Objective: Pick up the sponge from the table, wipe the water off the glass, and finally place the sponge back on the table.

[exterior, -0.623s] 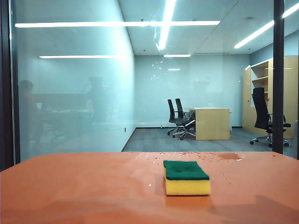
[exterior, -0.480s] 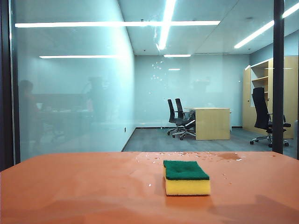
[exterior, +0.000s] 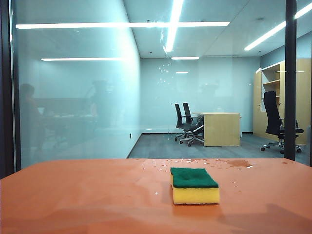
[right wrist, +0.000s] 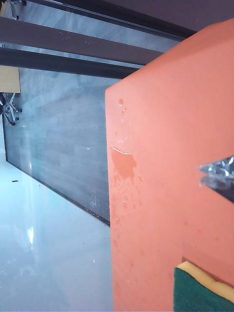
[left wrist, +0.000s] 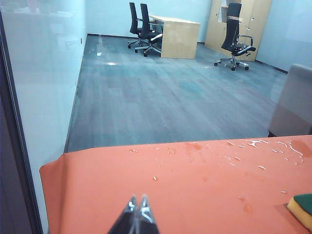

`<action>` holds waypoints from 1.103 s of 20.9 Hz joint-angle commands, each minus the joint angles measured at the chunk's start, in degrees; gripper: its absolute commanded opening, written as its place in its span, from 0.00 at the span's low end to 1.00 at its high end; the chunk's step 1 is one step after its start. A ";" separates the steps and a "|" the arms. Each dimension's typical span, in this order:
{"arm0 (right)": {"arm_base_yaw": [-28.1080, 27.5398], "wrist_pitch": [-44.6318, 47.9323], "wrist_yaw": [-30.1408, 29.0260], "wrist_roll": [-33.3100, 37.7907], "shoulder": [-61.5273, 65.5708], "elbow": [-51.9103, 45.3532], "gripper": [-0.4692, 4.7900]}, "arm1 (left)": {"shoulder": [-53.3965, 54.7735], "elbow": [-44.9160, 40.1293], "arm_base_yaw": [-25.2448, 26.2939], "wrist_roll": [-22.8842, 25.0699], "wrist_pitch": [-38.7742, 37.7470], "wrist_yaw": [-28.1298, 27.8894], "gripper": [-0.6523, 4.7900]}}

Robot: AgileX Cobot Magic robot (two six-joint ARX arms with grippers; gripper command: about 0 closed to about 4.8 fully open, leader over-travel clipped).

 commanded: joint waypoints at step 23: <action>0.11 -5.90 -4.63 9.29 0.39 10.38 0.08 | 0.04 0.20 -0.02 -4.70 -3.65 16.15 0.30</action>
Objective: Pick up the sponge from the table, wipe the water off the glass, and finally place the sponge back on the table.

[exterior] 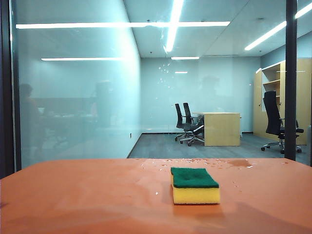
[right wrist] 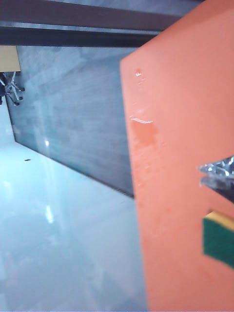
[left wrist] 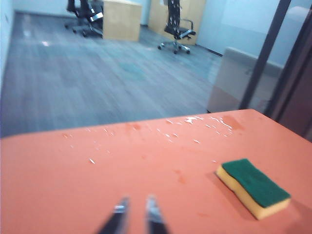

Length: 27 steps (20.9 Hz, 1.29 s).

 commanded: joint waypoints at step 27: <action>8.85 -0.09 -31.50 7.39 84.39 33.38 0.72 | 0.02 0.20 0.00 -3.72 -1.53 7.91 0.36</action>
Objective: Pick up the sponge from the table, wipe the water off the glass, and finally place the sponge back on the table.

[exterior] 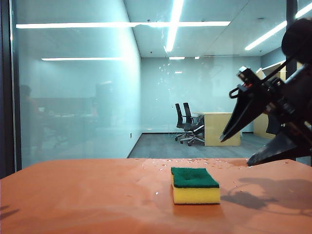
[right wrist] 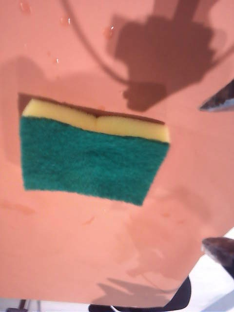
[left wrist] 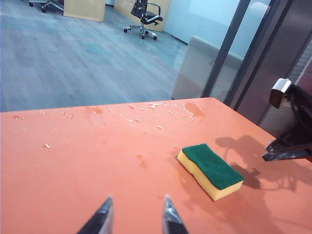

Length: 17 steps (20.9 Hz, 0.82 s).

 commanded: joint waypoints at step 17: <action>7.48 4.72 7.69 0.17 19.32 13.07 0.71 | 0.00 0.20 0.00 0.04 0.57 0.17 0.36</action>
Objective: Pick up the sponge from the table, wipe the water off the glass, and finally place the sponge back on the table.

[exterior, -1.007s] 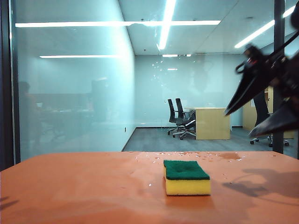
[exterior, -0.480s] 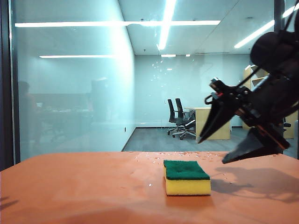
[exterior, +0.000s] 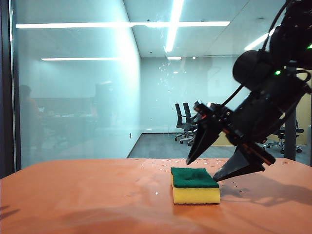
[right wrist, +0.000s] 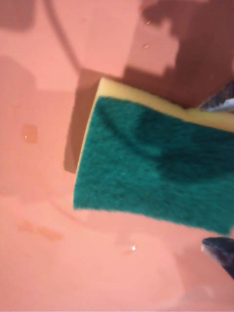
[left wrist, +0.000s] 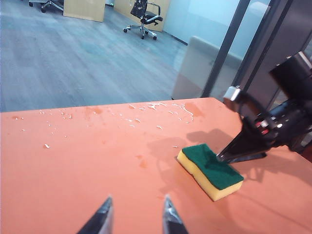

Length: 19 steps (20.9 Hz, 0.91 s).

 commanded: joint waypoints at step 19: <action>2.27 5.70 7.63 -2.19 5.31 1.46 0.07 | 0.02 0.20 0.02 0.04 0.57 0.28 0.36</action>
